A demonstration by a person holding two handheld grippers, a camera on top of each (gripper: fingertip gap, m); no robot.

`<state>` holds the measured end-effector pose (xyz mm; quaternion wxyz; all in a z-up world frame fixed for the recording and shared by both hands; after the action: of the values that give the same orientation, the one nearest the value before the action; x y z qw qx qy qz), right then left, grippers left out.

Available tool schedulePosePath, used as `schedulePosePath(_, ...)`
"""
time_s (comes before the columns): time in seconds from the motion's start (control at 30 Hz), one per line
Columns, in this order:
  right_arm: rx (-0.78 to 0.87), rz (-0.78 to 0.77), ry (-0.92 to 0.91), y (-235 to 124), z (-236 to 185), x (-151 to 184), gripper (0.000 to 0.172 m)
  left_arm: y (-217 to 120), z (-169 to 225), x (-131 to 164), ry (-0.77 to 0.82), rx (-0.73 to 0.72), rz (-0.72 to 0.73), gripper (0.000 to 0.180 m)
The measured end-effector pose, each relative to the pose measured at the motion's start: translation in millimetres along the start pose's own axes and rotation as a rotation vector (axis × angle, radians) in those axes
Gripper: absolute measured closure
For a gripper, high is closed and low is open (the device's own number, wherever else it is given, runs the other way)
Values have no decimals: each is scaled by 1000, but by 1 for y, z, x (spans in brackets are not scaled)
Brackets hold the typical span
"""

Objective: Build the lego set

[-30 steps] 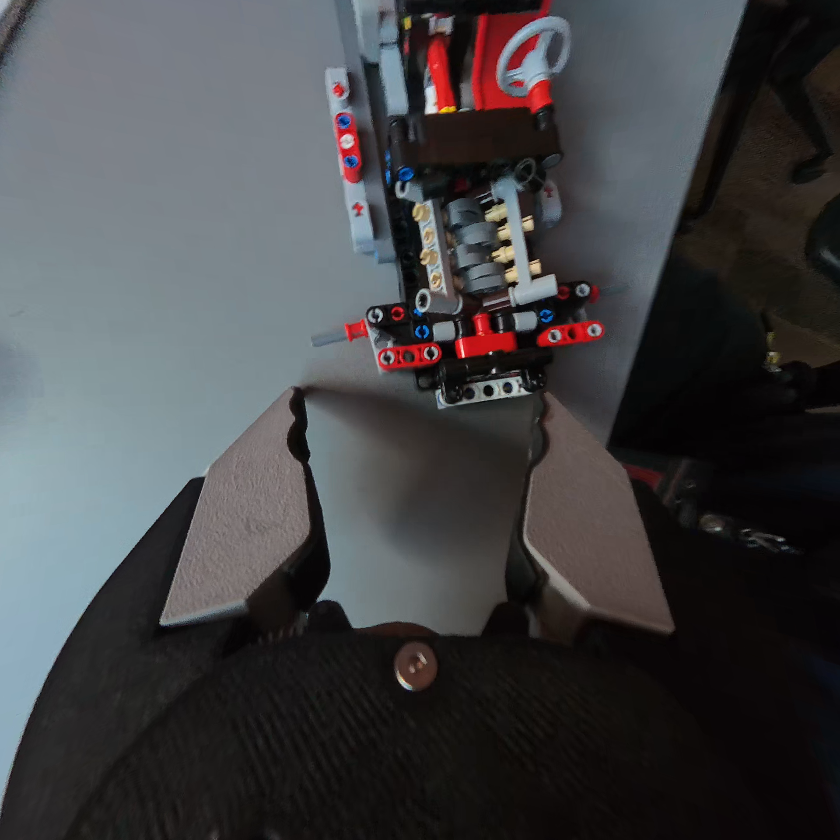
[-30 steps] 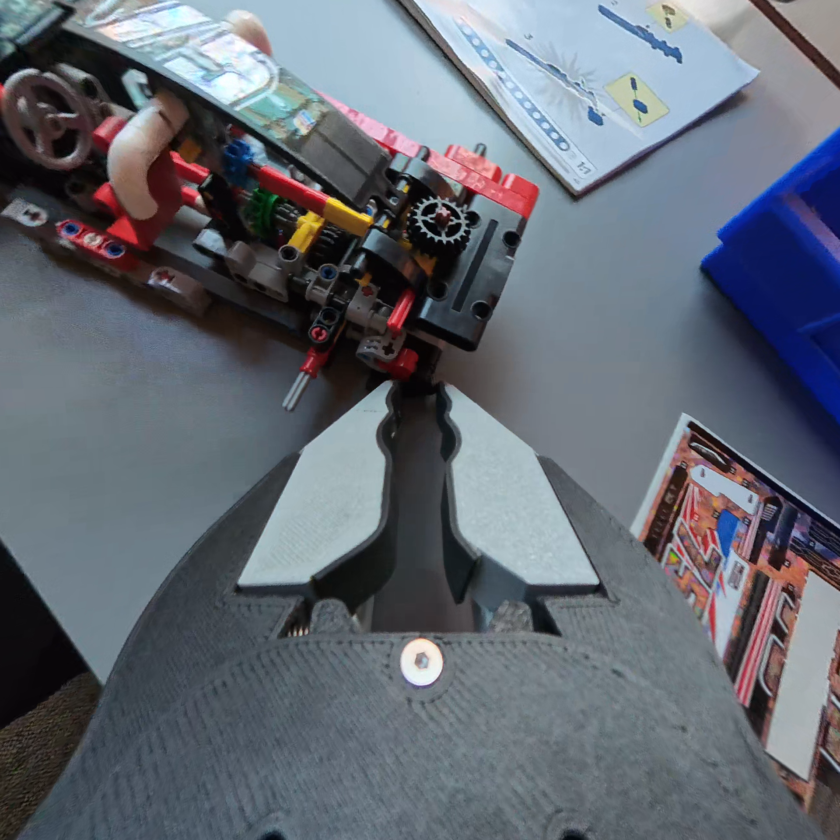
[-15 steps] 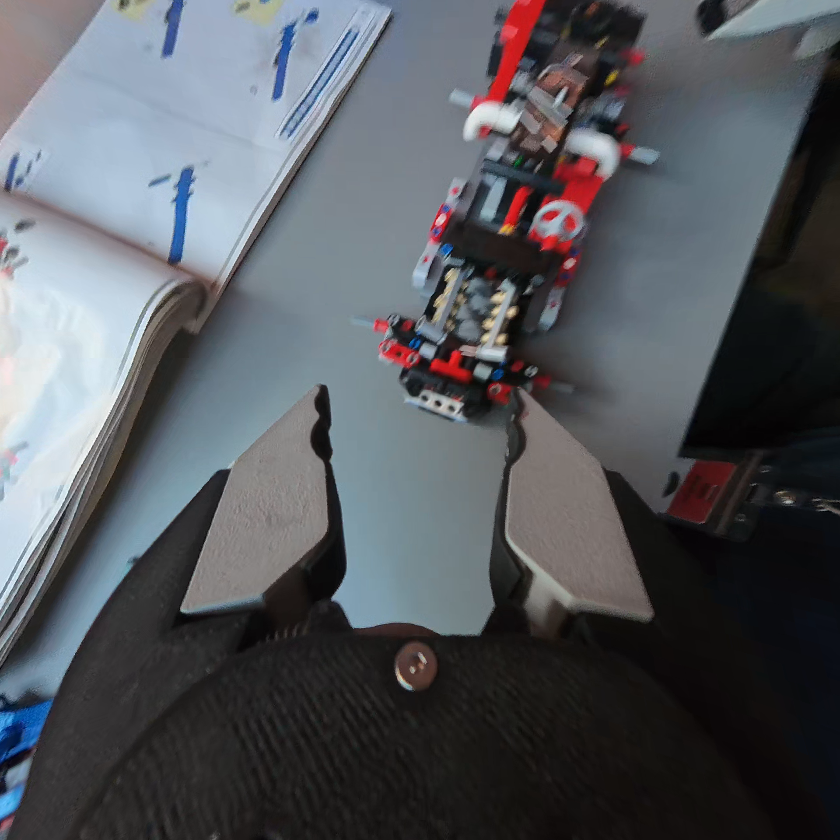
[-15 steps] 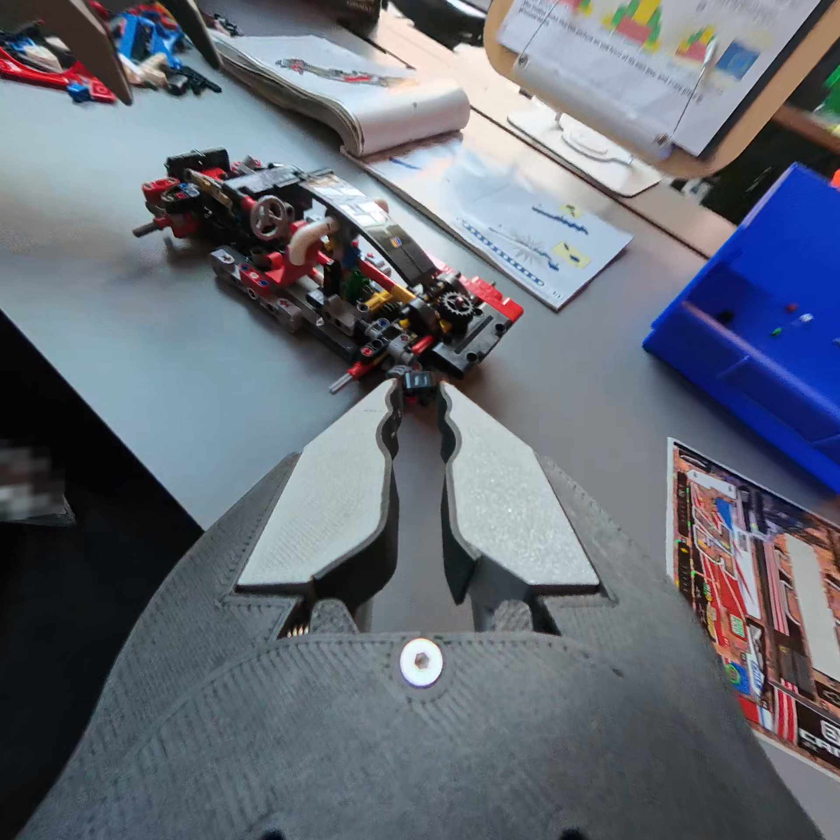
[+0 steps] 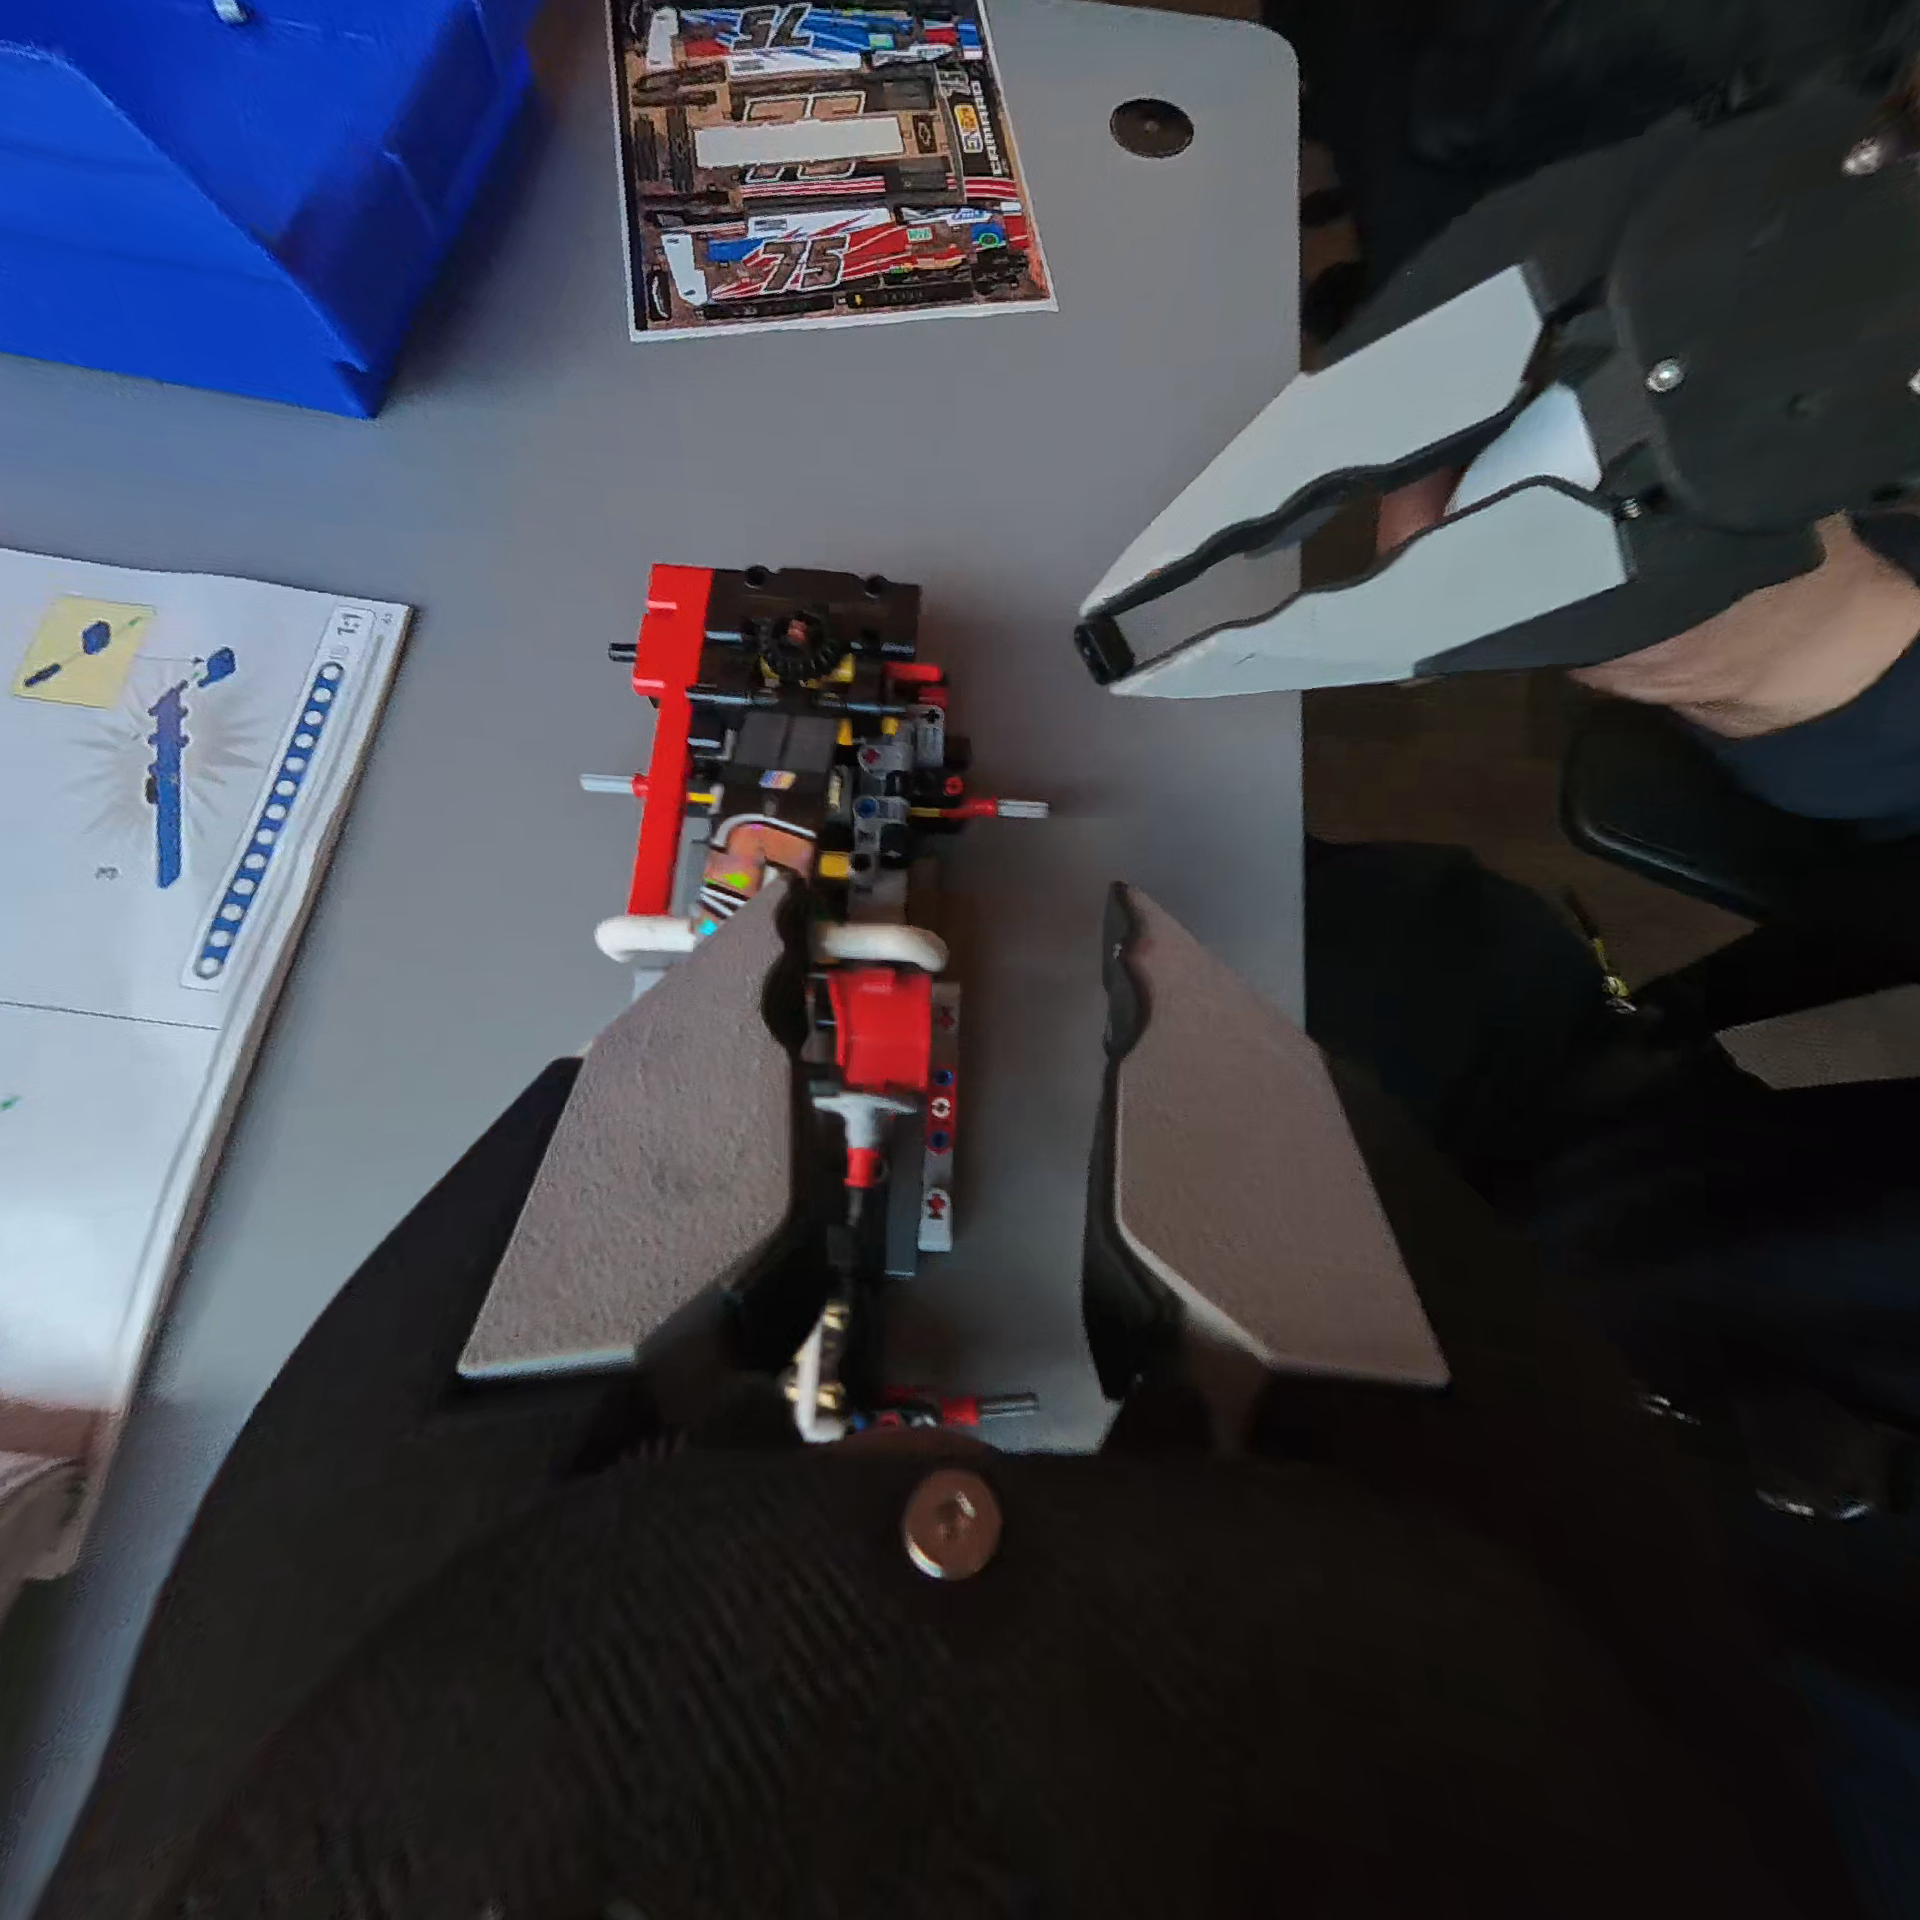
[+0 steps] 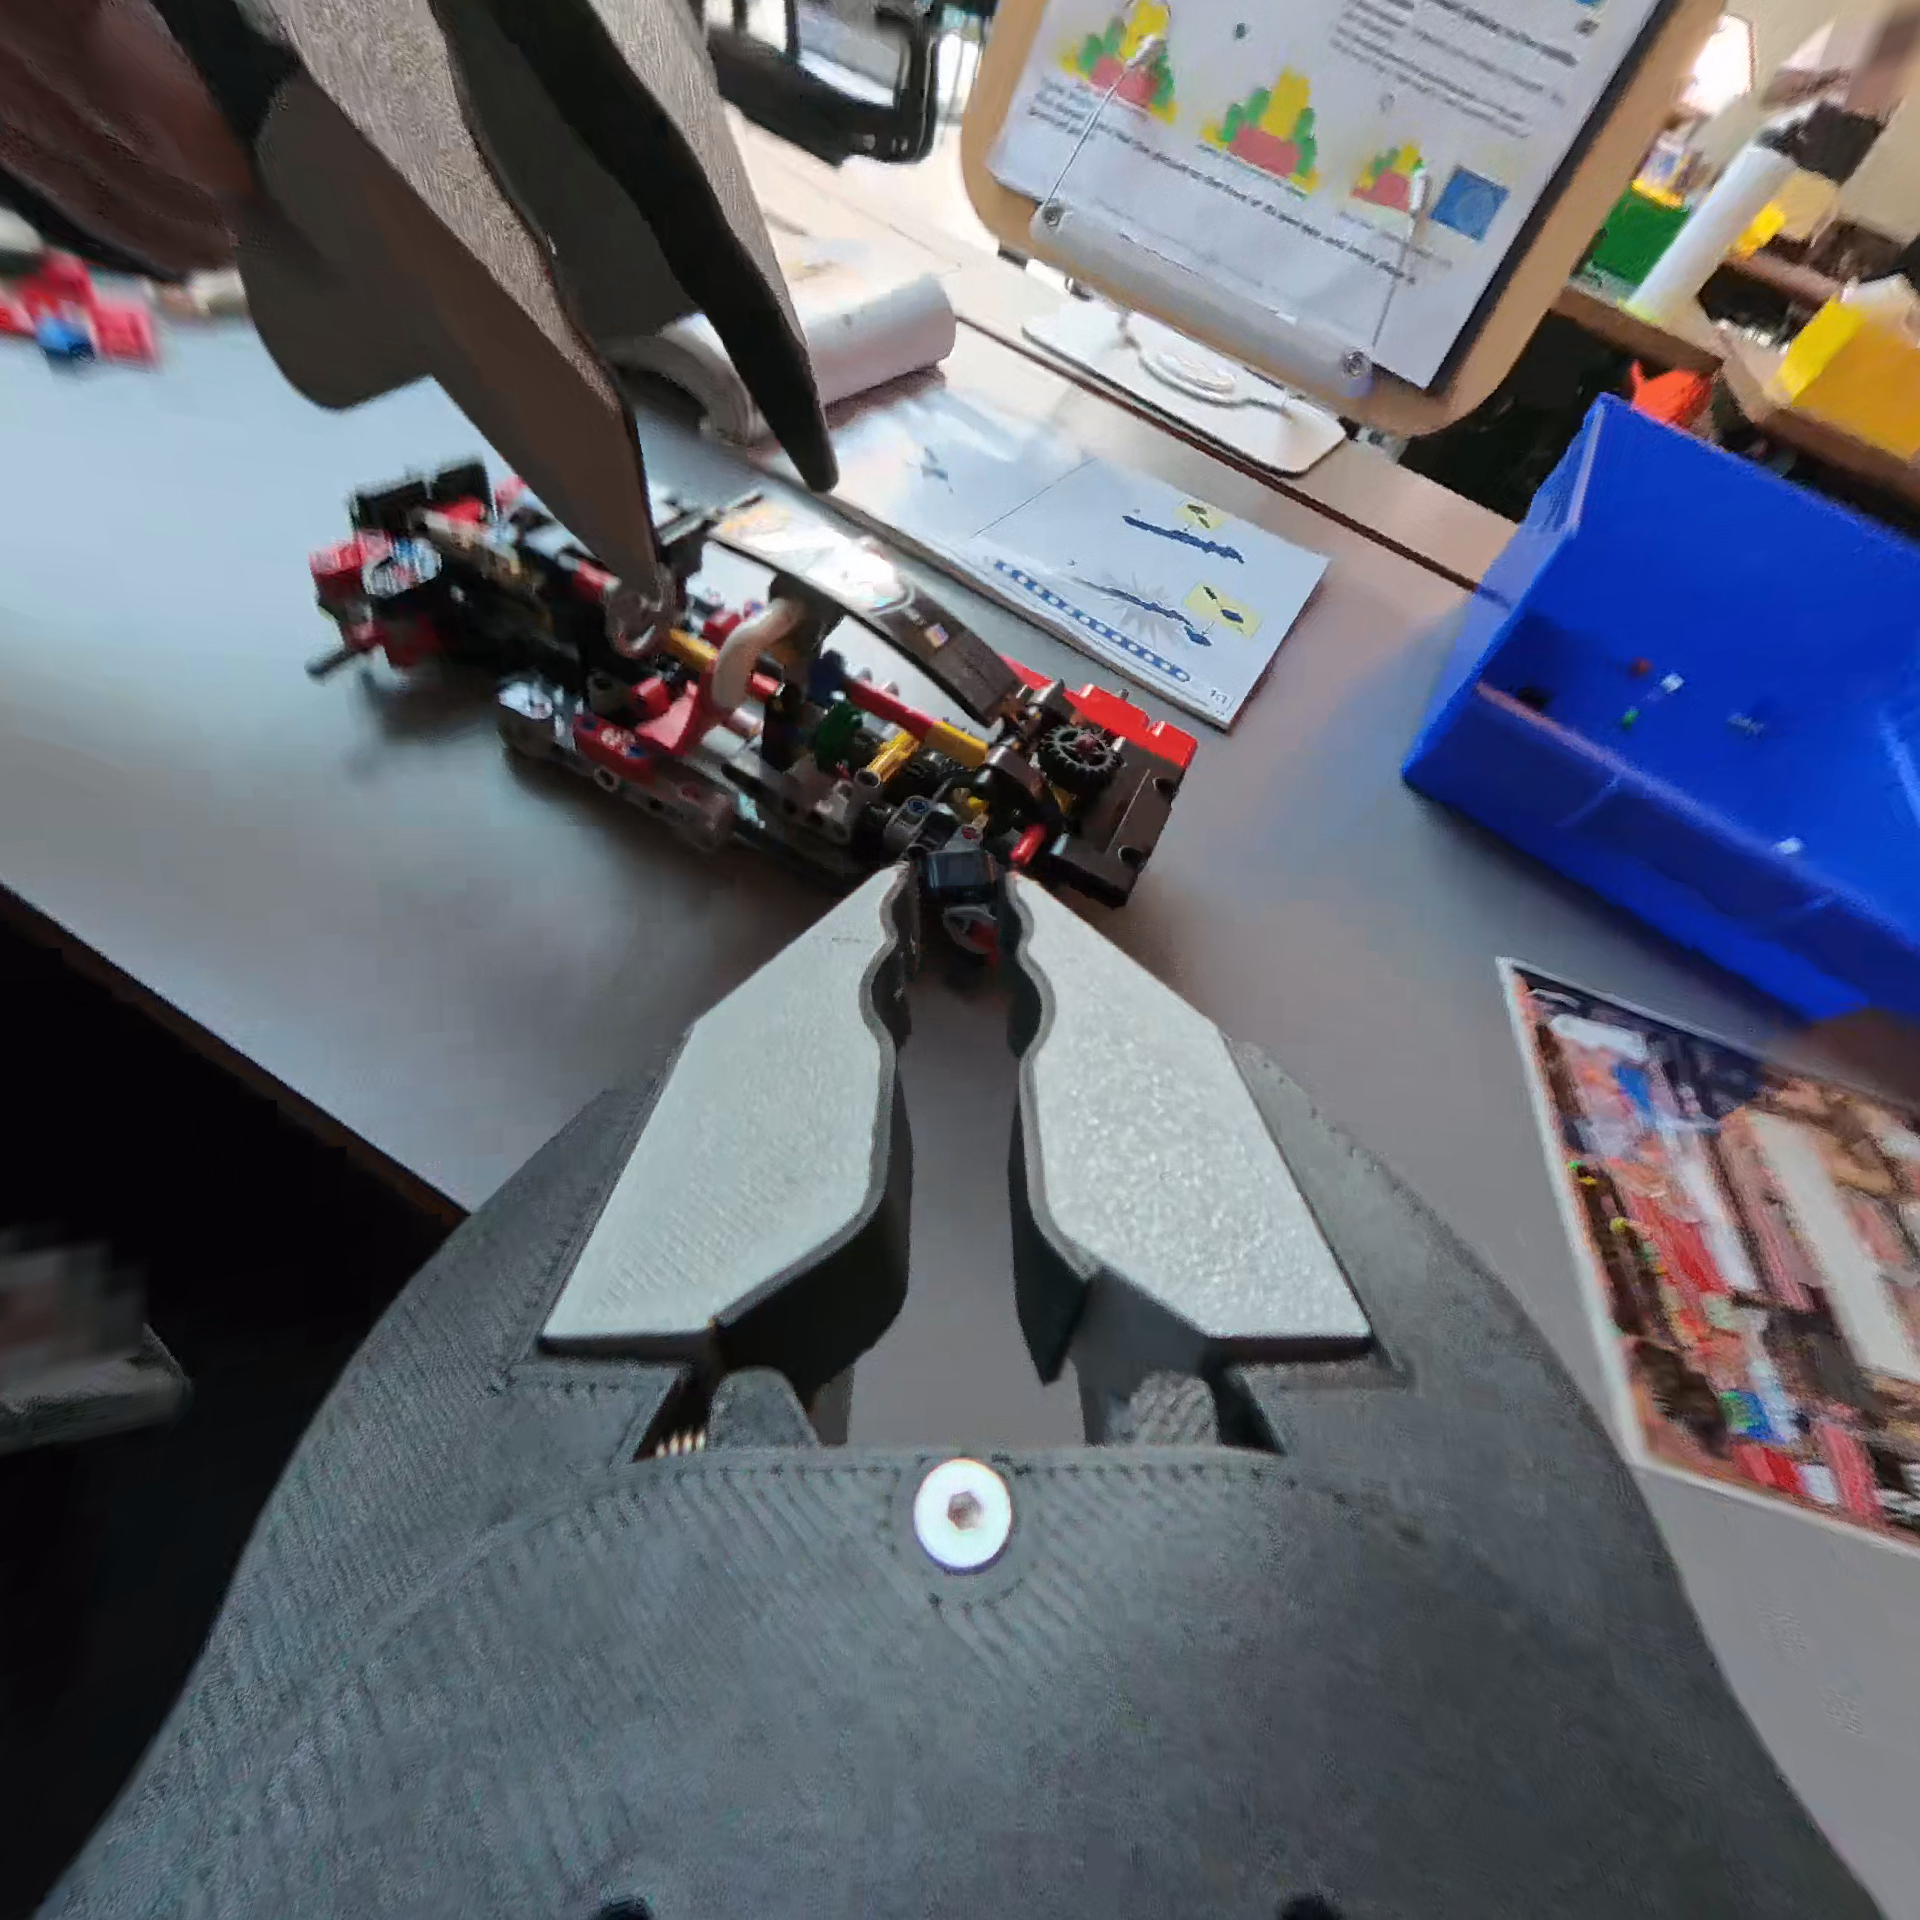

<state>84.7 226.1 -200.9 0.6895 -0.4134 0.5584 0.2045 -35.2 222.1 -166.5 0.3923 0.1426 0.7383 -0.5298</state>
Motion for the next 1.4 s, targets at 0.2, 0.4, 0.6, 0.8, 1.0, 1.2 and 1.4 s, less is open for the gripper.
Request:
schedulePosePath(0.2, 76, 122, 132, -2, 7, -4, 160, 10, -21, -27, 56, 137, -59, 126)
schedulePosePath(0.4, 63, -28, 230, 20, 6, 16, 160, 35, -50, -25, 80, 146, -143, 135)
schedulePosePath(0.6, 125, -43, 266, 28, 8, 15, 160, 50, -74, -18, 14, 349, -186, 117)
schedulePosePath(0.8, 159, -31, 260, 35, 8, 10, 160, 71, -89, -9, 37, 435, -236, 117)
schedulePosePath(1.0, 154, -19, 258, 34, 7, 12, 160, 83, -106, -1, -13, 463, -171, 124)
schedulePosePath(1.2, 150, -13, 259, 35, 8, 12, 160, 92, -111, -4, -83, 562, -118, 133)
schedulePosePath(1.4, 148, -18, 251, 37, 7, 14, 160, 95, -104, 0, -147, 711, -144, 137)
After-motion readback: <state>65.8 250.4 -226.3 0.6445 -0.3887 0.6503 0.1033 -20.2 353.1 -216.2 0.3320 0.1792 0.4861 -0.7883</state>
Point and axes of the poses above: each gripper's, where its closed fingertips meet, y out along the fingers, x out of its underside, z = x × y across the jaws, the point moved 4 cm from there along -y, back along the fingers, and after that the axes turned 14 degrees about y, right-handed, at the moved point
